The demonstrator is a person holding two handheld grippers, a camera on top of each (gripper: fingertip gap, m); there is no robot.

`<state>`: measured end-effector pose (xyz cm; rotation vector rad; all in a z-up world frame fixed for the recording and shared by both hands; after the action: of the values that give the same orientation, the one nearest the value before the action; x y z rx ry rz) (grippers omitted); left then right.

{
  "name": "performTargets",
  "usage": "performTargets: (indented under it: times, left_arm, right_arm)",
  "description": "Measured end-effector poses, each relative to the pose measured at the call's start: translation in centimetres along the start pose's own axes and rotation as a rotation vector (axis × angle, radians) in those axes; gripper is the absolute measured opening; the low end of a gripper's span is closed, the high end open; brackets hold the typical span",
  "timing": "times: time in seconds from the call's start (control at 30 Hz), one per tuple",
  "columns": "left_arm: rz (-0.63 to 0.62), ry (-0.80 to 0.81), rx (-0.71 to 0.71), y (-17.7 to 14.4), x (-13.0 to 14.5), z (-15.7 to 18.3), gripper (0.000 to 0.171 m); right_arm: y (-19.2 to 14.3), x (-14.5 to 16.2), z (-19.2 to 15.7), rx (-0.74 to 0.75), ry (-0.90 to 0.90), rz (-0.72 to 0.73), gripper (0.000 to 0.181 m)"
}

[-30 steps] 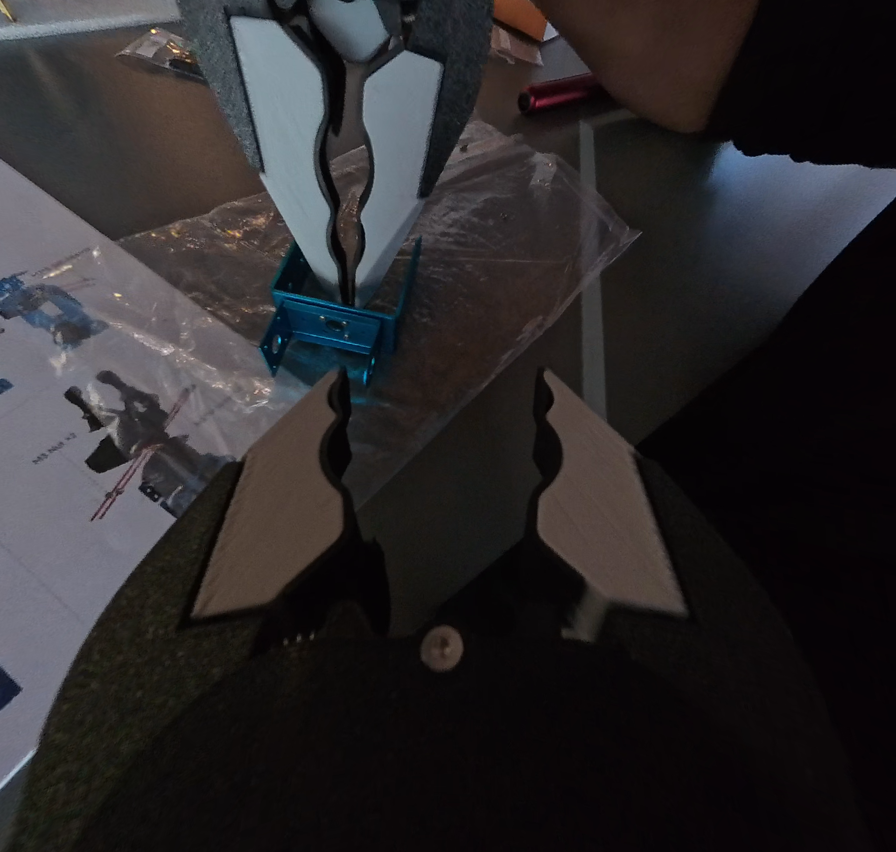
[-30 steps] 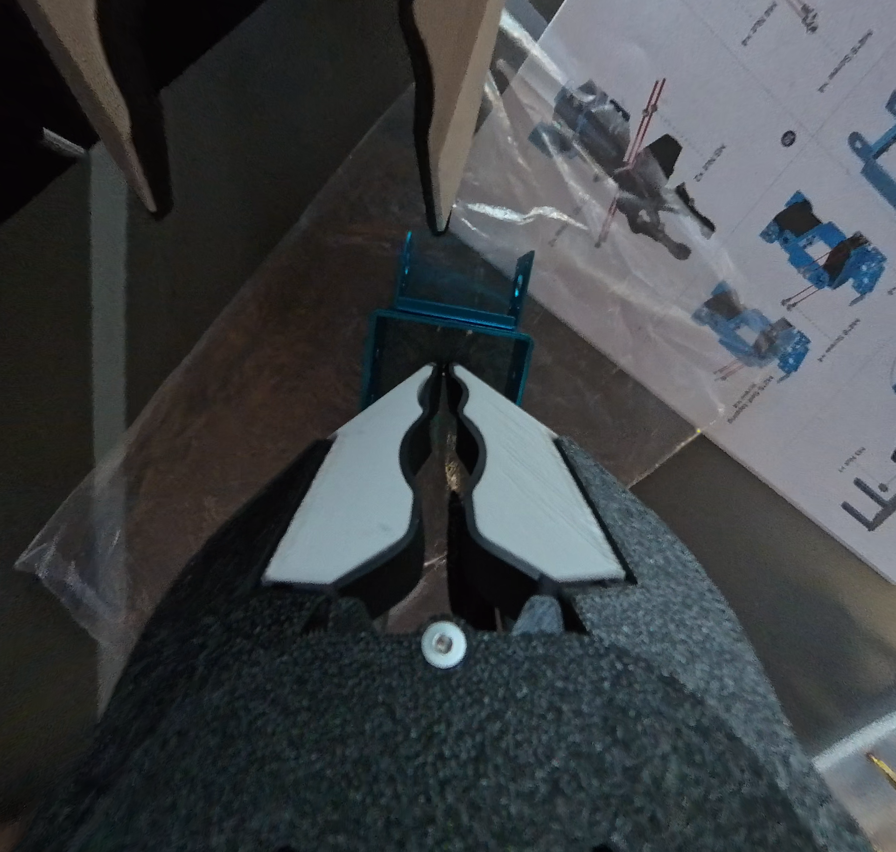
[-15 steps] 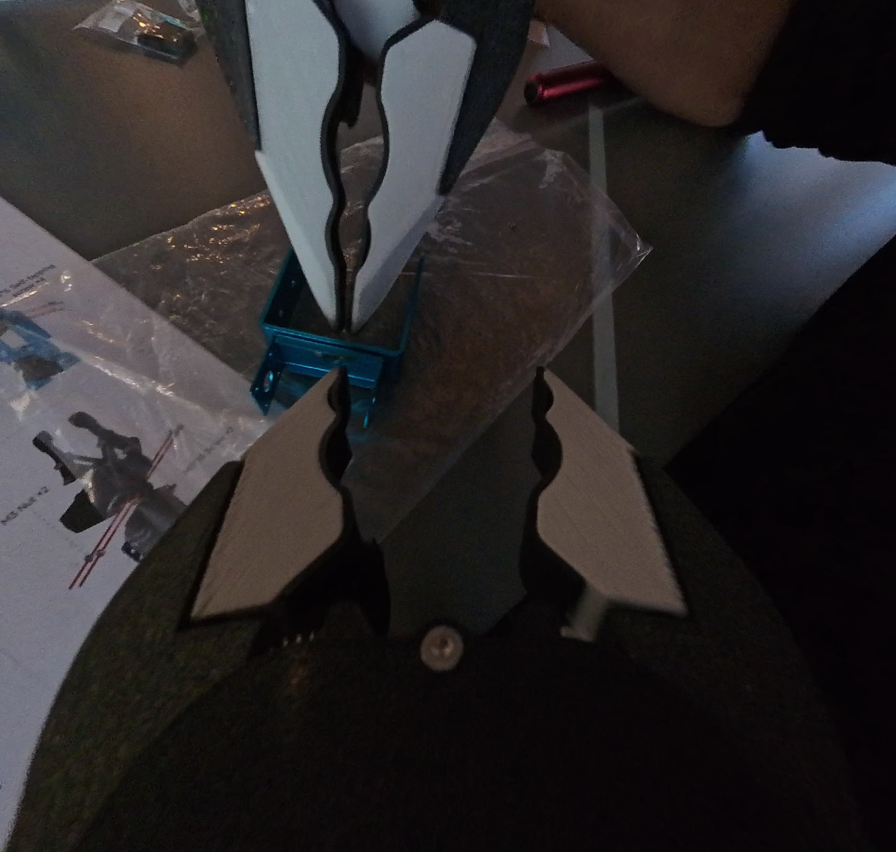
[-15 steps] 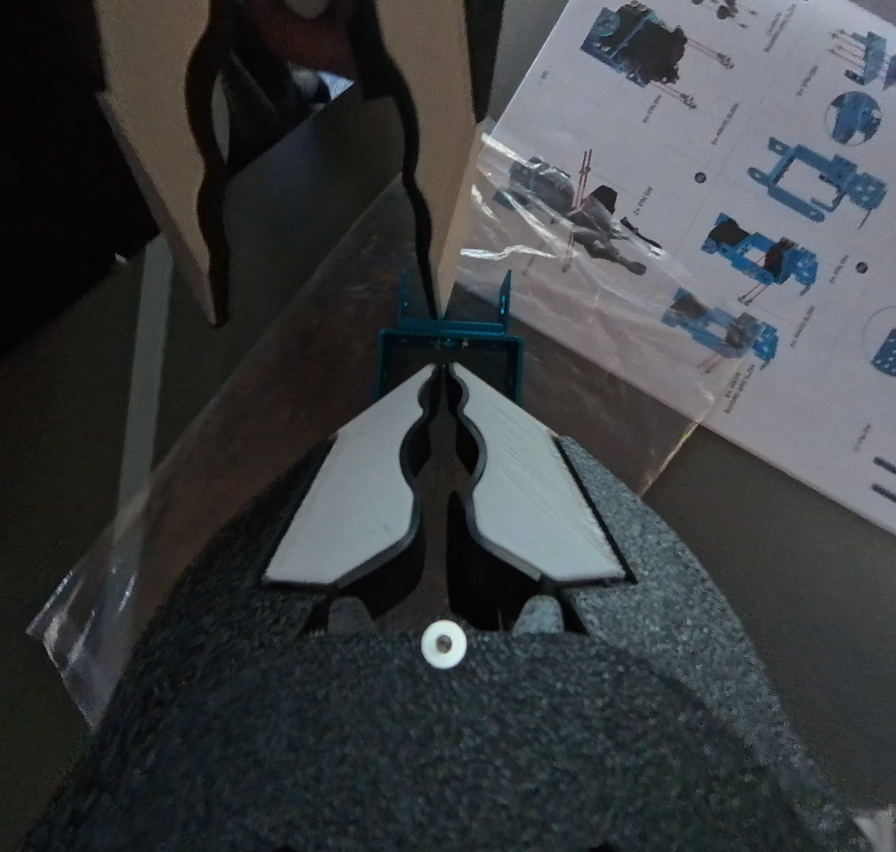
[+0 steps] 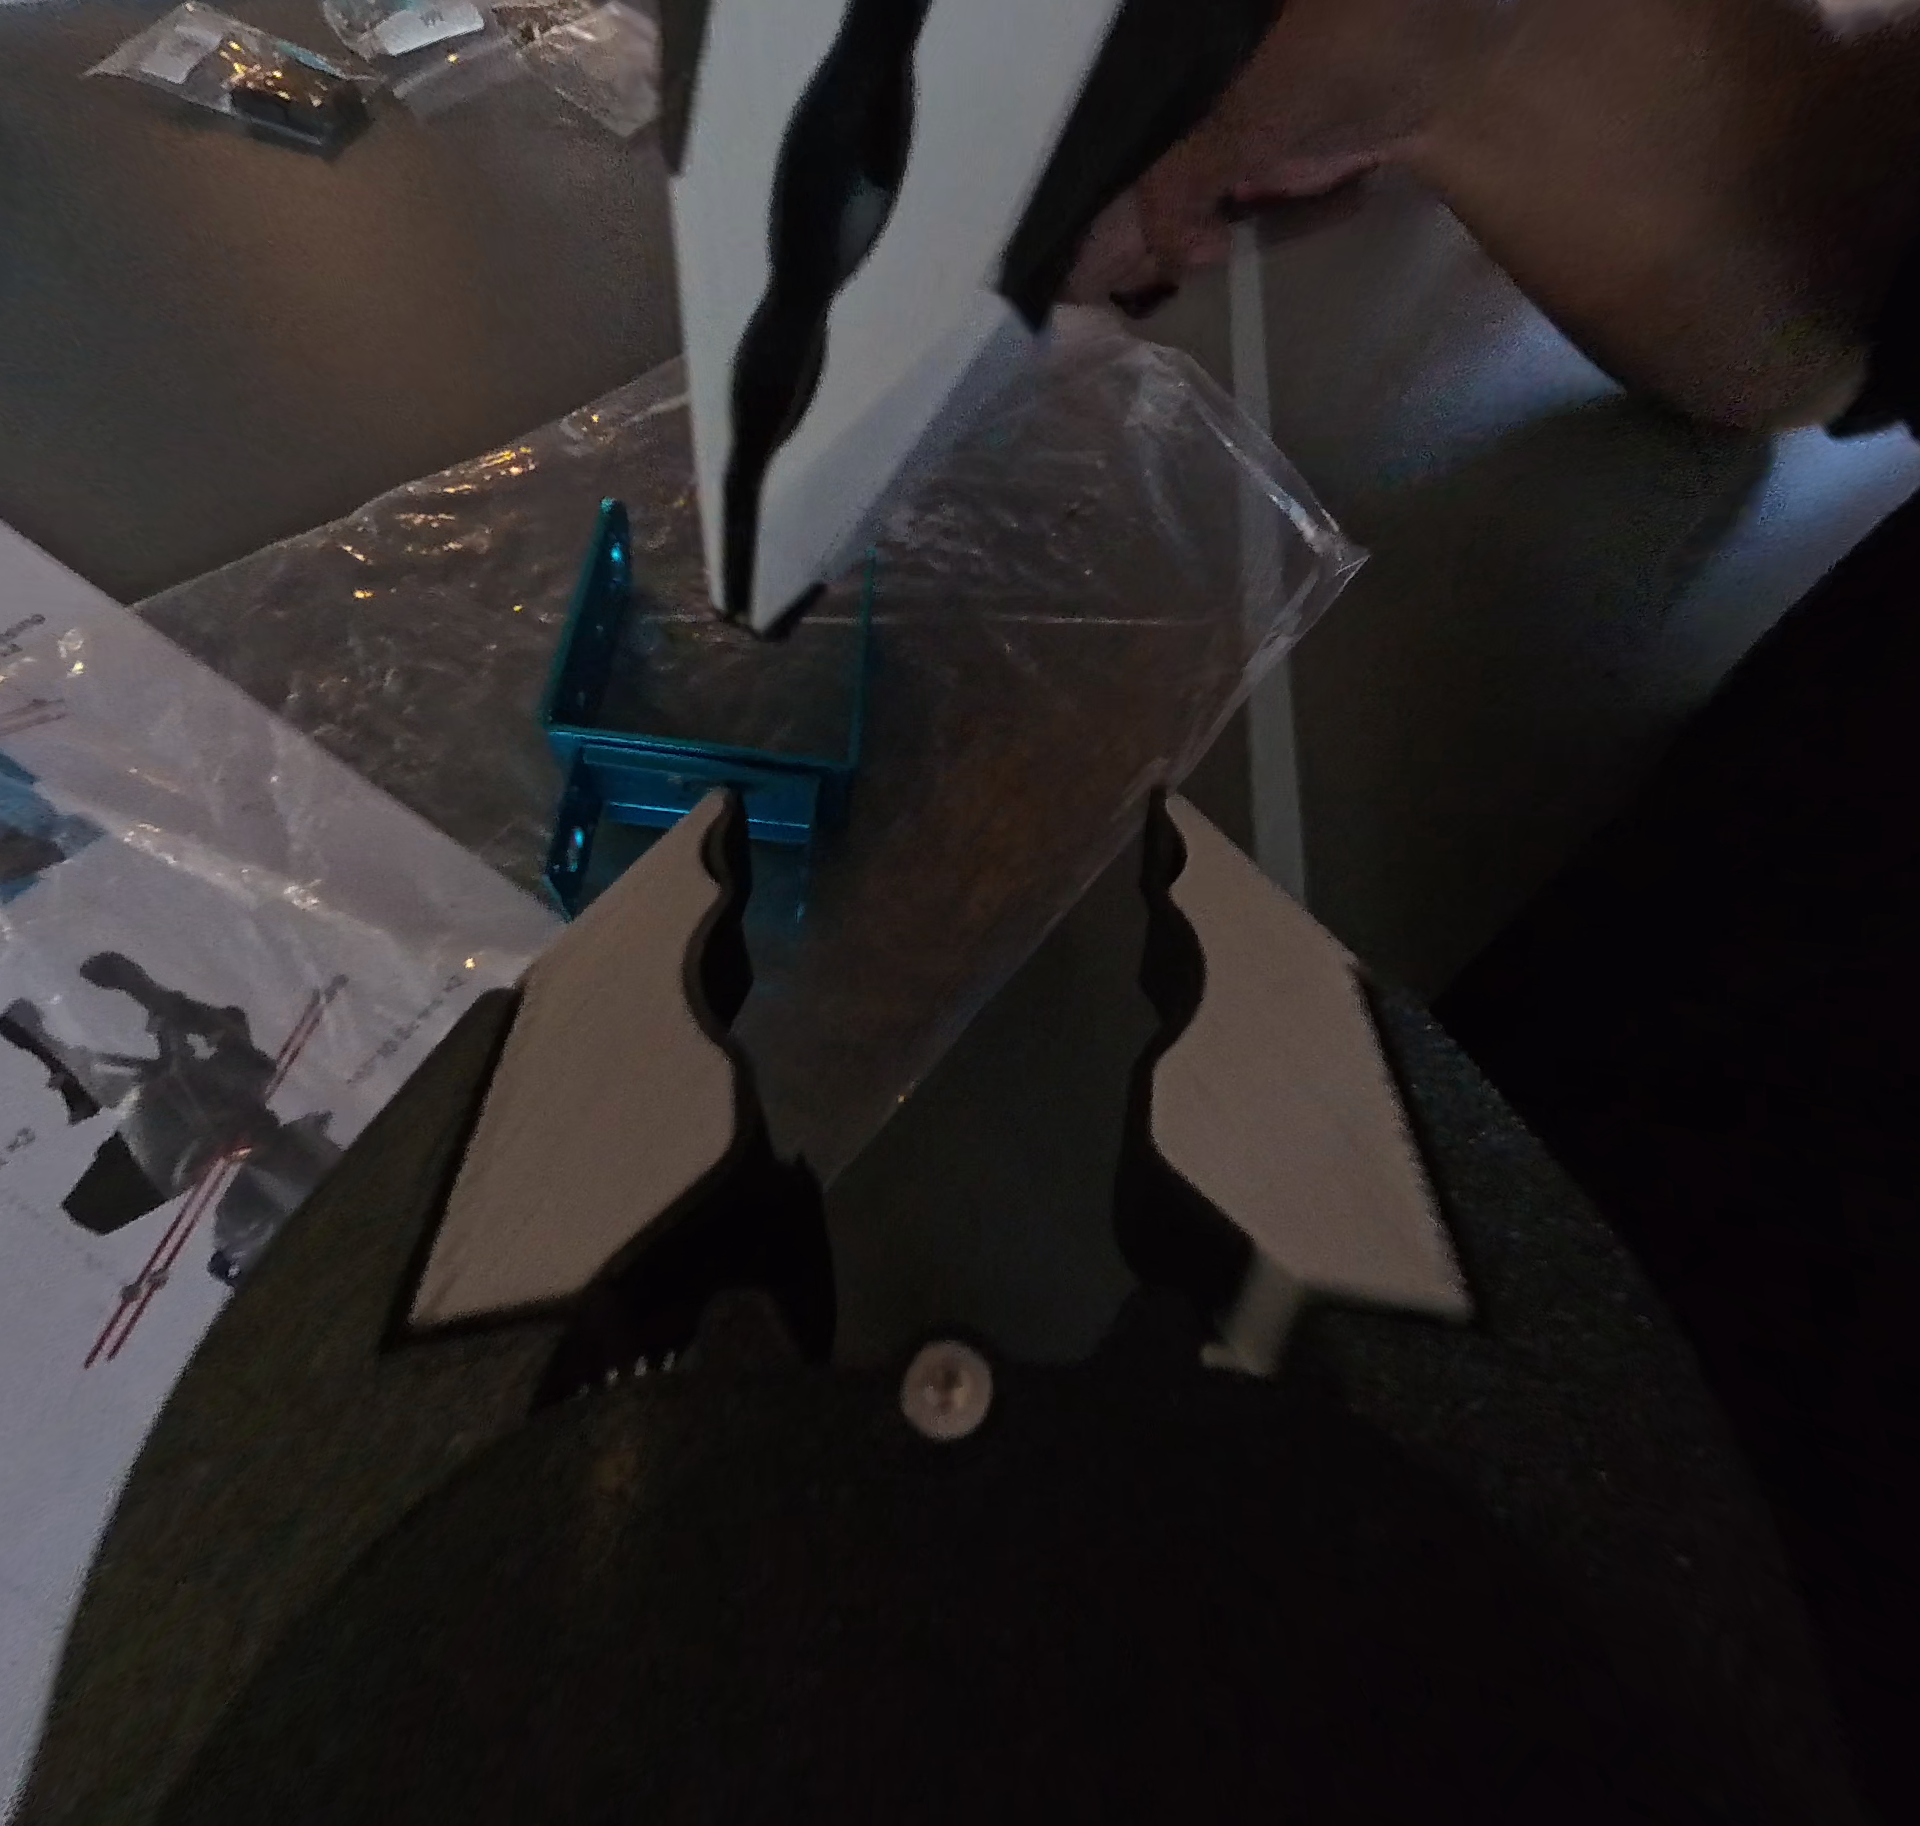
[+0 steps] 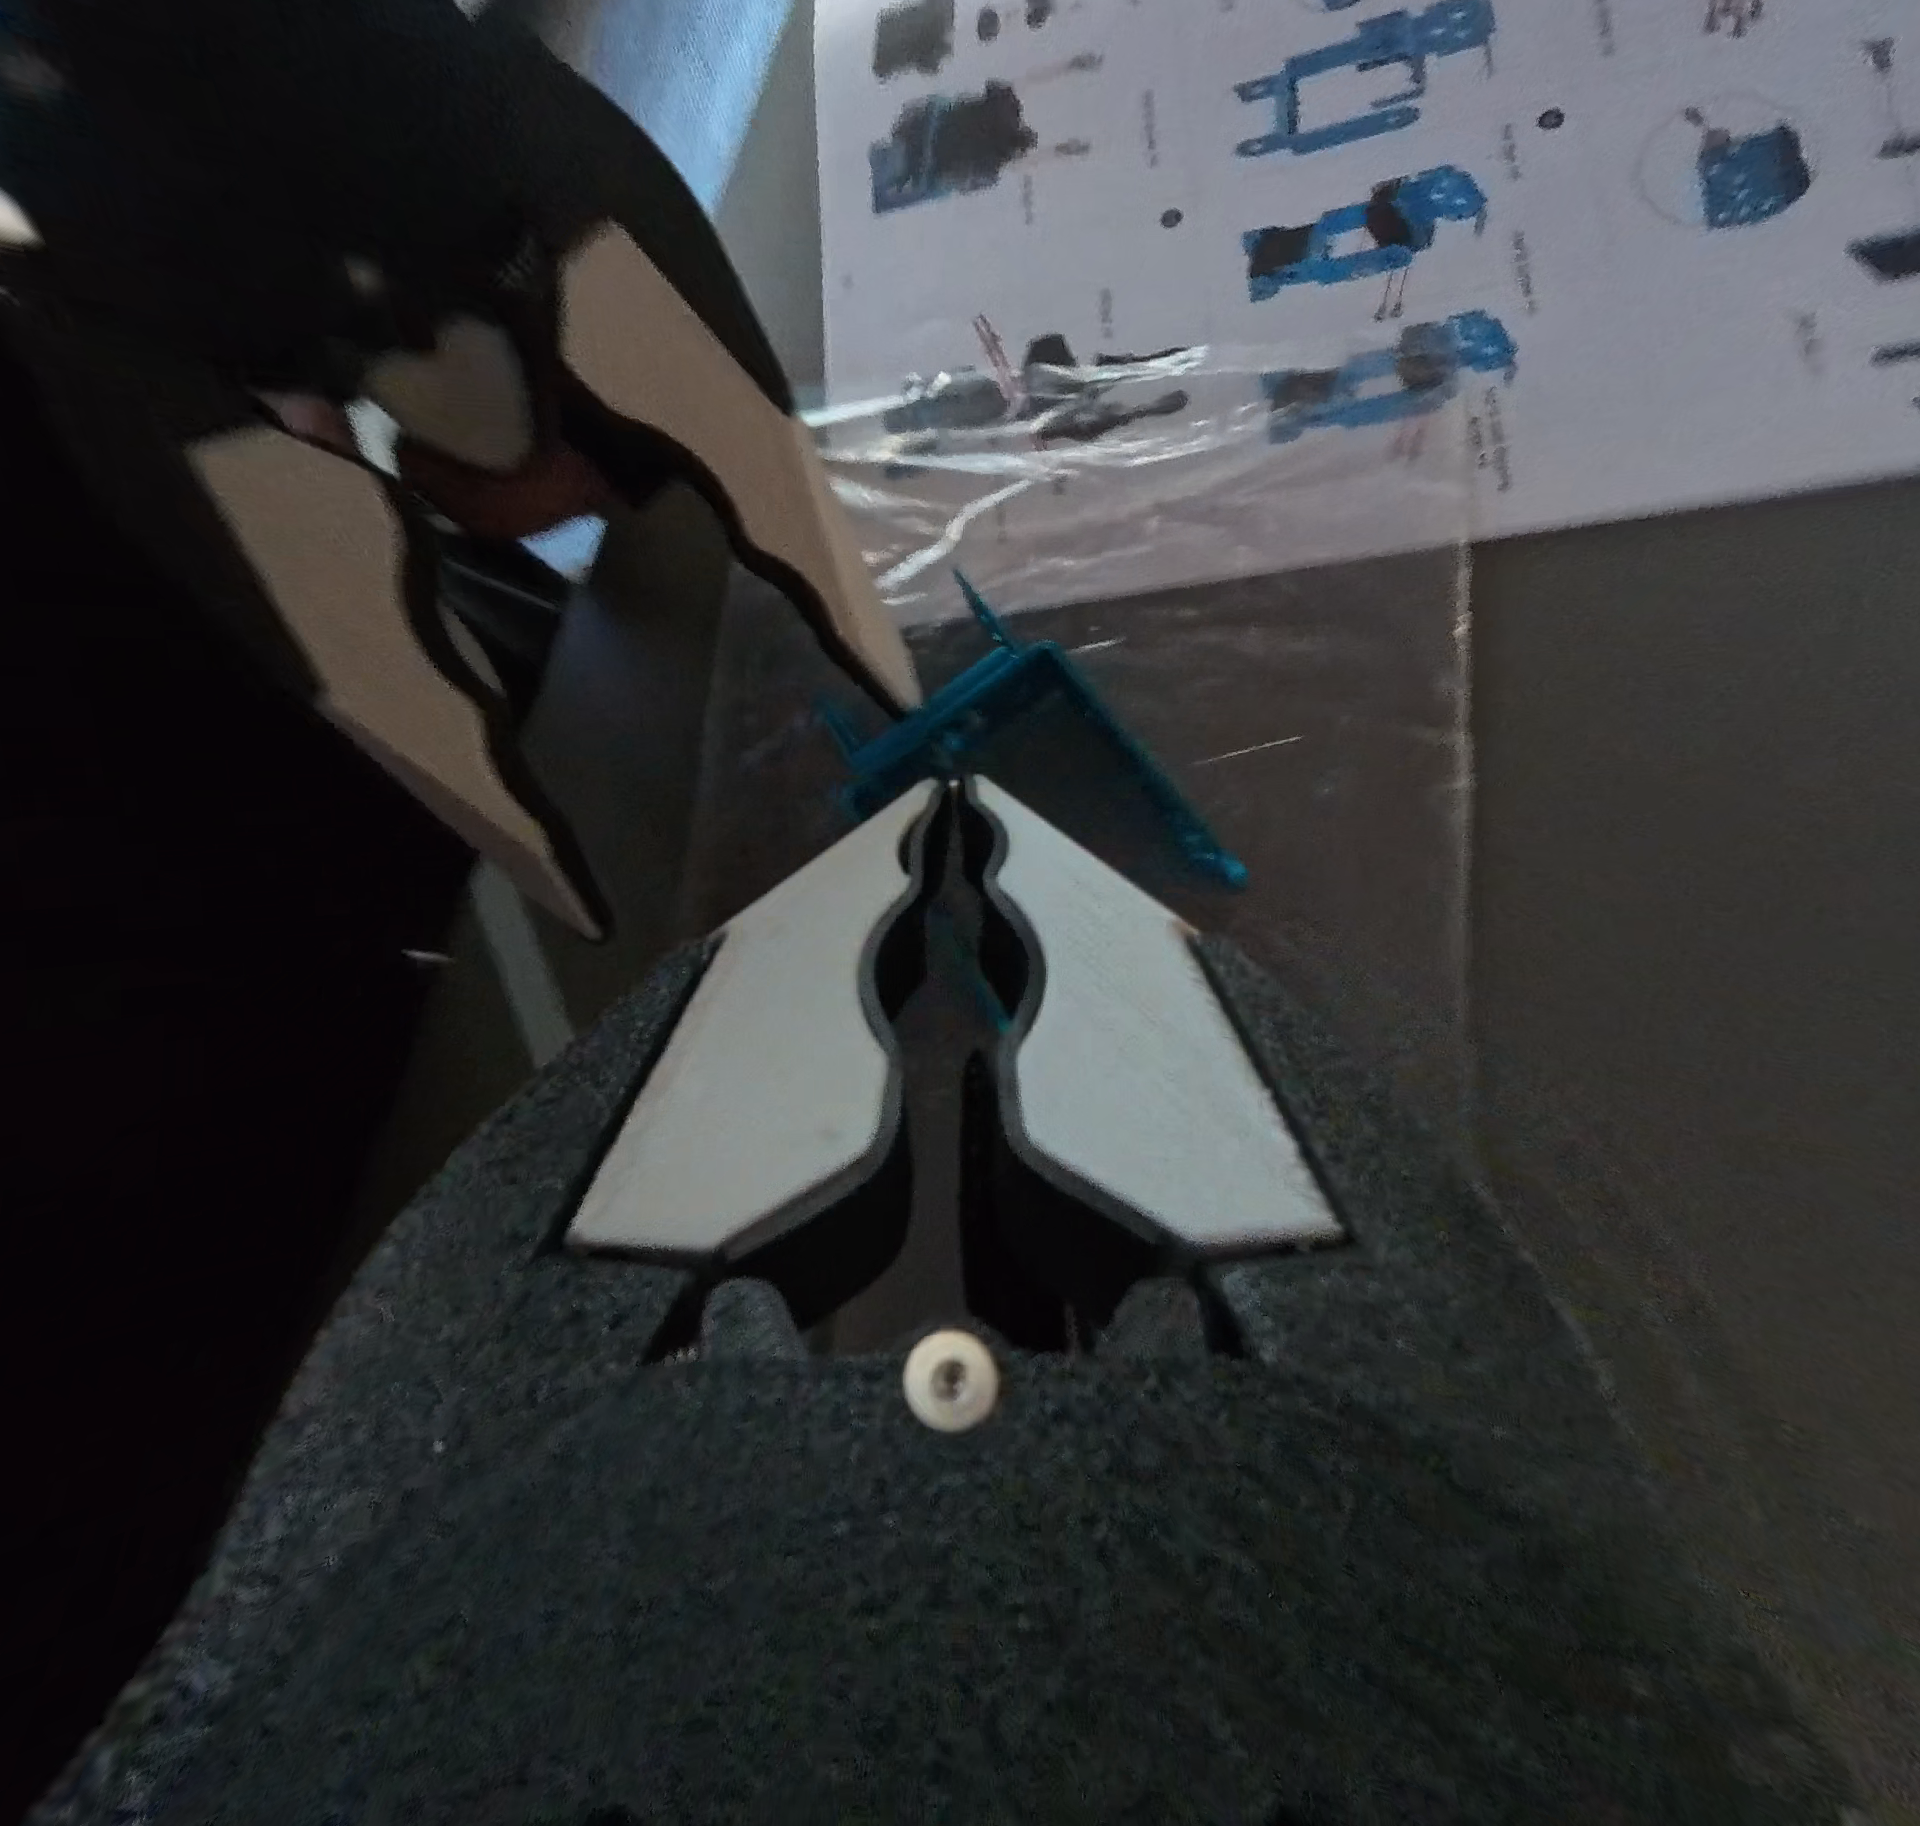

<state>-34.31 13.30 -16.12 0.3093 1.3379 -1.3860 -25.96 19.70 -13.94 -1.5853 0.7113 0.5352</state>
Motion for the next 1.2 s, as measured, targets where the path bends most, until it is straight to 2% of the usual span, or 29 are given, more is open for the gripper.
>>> performTargets:
  times: [0.07, 0.17, 0.23, 0.4, 0.53, 0.73, 0.87, 1.2]
  left_arm:
    - [0.007, -0.004, 0.017, 0.1, -0.1, 0.0, 0.075]
    - [0.009, -0.008, 0.059, 0.2, -0.2, 0.1, 0.076]
    - [-0.005, -0.012, 0.074, 0.3, -0.3, 0.0, 0.076]
    - [-0.027, -0.020, 0.129, 0.4, -0.4, -0.3, 0.075]
    - [-0.038, -0.050, 0.177, 0.4, -0.5, -0.6, 0.076]
    - [-0.027, -0.051, 0.187, 0.3, -0.6, -0.5, 0.076]
    - [-0.020, -0.063, 0.181, 0.3, -0.6, -0.6, 0.076]
    - [-0.035, -0.043, 0.190, 0.4, -0.4, -0.3, 0.076]
  right_arm:
    - [-0.2, 0.5, -0.4, 0.060, 0.075, 0.023, 0.001]
    - [0.0, 1.0, -0.9, 0.182, 0.083, 0.010, 0.001]
    - [0.1, 0.6, -1.2, 0.237, 0.115, 0.051, 0.001]
    - [0.4, 1.2, -0.8, 0.272, 0.192, 0.034, 0.000]
    - [0.8, 1.9, -0.4, 0.220, 0.249, -0.001, 0.000]
    - [1.4, 1.1, 0.0, 0.100, 0.290, 0.034, 0.002]
    - [1.4, 1.5, 0.3, 0.089, 0.276, -0.010, 0.002]
    - [1.6, 1.7, 0.2, 0.008, 0.326, 0.038, 0.002]
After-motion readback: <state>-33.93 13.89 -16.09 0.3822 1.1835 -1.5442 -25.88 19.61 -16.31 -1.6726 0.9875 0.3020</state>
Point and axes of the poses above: each gripper's, where its closed fingertips meet, y out along the fingers, x out of its underside, z = x × y across the jaws, the point moved 6 cm from there along -y, back along the fingers, and after that the axes turned 8 degrees about -y, right-handed, at the moved point
